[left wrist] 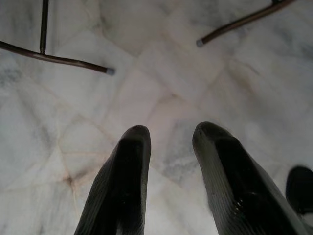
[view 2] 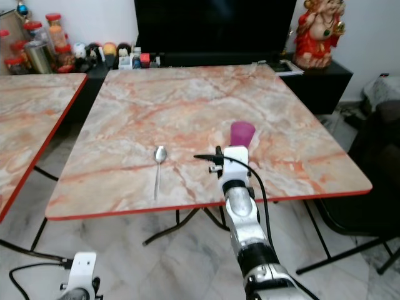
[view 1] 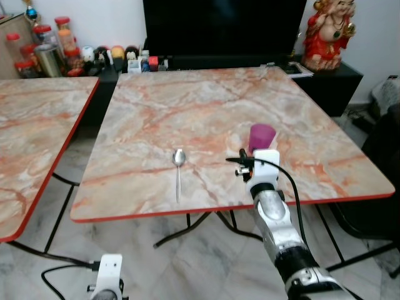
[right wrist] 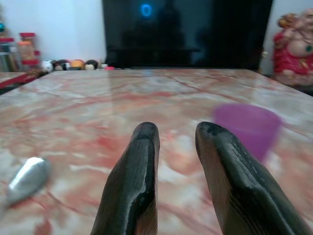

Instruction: Setting the table

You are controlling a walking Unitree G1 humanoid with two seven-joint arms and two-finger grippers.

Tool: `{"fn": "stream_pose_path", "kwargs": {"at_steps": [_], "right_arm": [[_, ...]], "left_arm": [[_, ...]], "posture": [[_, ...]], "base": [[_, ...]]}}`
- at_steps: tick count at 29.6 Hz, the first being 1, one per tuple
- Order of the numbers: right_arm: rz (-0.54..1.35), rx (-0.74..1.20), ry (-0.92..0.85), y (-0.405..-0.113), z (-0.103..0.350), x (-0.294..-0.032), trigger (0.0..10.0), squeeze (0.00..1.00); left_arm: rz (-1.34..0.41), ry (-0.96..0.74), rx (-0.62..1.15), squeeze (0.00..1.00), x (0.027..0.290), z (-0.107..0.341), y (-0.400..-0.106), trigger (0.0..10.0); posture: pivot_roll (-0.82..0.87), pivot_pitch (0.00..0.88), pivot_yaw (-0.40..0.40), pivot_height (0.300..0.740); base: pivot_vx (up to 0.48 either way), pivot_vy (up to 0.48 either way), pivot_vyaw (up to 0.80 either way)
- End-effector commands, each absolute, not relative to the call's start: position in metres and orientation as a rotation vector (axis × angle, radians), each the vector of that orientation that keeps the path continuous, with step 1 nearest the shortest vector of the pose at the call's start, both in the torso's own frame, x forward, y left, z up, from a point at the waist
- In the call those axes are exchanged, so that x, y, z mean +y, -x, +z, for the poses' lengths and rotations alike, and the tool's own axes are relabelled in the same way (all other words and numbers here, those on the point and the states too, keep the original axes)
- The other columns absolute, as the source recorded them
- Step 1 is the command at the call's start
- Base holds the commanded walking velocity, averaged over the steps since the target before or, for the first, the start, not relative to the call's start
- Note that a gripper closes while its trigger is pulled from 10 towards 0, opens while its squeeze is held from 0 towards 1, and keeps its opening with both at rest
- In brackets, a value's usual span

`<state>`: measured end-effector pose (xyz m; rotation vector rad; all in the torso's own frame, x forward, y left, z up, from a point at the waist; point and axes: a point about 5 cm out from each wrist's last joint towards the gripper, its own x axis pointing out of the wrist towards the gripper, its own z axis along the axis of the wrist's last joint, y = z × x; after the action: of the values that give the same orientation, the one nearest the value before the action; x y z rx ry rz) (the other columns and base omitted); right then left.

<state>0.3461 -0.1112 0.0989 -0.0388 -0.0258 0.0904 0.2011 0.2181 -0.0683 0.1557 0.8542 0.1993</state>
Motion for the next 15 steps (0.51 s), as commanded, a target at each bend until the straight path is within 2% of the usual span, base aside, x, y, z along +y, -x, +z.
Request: {"fn": "stream_pose_path", "kwargs": {"at_steps": [1,6,15], "right_arm": [[0.110,-0.023,0.024,-0.3458,0.0998,-0.1027,10.0,0.00],[0.111,-0.022,0.021,-0.3458,0.0997,-0.1023,10.0,0.00],[0.102,-0.008,0.009,-0.3461,0.0987,-0.1016,10.0,0.00]], "left_arm": [[0.224,-0.161,0.871,0.00,0.2260,-0.0695,-0.1958,10.0],[0.232,-0.157,0.873,0.00,0.2264,-0.0695,-0.1959,10.0],[0.236,-0.160,0.878,0.00,0.2280,-0.0693,-0.1959,10.0]], "posture": [[-0.04,0.008,-0.022,0.736],[-0.04,0.011,-0.022,0.736],[-0.04,0.010,-0.018,0.736]], "base": [[0.000,0.000,0.00],[0.000,0.000,0.00],[0.000,0.379,0.00]]}}
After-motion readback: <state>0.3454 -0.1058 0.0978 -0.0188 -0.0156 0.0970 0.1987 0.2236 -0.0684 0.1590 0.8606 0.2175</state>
